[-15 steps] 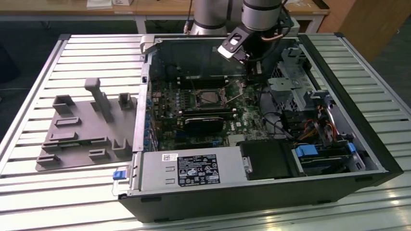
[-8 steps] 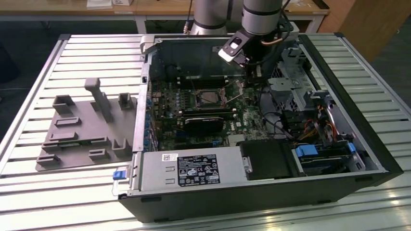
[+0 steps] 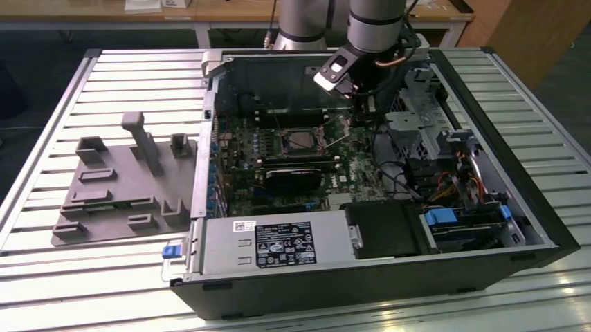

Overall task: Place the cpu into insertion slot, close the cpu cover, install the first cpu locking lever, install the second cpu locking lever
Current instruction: 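Close the cpu cover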

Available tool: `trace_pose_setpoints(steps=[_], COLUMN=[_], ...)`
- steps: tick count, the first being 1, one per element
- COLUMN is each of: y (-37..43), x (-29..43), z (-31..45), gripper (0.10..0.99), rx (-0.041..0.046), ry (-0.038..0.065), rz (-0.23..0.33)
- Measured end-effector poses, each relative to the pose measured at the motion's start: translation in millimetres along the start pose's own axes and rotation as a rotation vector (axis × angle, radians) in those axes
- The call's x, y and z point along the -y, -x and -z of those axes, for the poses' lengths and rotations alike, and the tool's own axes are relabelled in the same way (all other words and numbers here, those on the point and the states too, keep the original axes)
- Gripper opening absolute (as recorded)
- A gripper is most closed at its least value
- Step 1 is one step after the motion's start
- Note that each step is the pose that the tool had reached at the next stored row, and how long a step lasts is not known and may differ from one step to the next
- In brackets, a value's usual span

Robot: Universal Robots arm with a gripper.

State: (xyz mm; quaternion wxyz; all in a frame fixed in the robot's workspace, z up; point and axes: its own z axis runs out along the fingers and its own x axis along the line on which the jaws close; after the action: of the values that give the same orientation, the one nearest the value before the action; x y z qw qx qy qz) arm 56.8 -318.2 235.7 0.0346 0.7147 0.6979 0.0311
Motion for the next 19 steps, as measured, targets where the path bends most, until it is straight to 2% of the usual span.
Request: trace_pose_setpoints(steps=[2, 3, 5, 7, 10, 13, 14, 19], y=[0.0, 0.0, 0.0, 0.0, 0.0, -0.1, -0.1, -0.1], x=[-0.1, -0.1, -0.6, -1.2, -1.7, -2.5, -2.5, -2.5], z=[0.0, -0.1, -0.2, -0.3, -0.5, -0.7, -0.7, -0.7], gripper=[0.102, 0.102, 0.102, 0.102, 0.102, 0.102, 0.102, 0.102], rx=[0.0, -0.0001, 0.0007, 0.0013, 0.0021, 0.0029, 0.0032, 0.0032], ry=[-0.002, -0.008, -0.029, -0.057, -0.087, -0.128, -0.134, -0.137], rz=[0.0, 0.0, 0.0, 0.0, 0.001, 0.001, 0.001, 0.001])
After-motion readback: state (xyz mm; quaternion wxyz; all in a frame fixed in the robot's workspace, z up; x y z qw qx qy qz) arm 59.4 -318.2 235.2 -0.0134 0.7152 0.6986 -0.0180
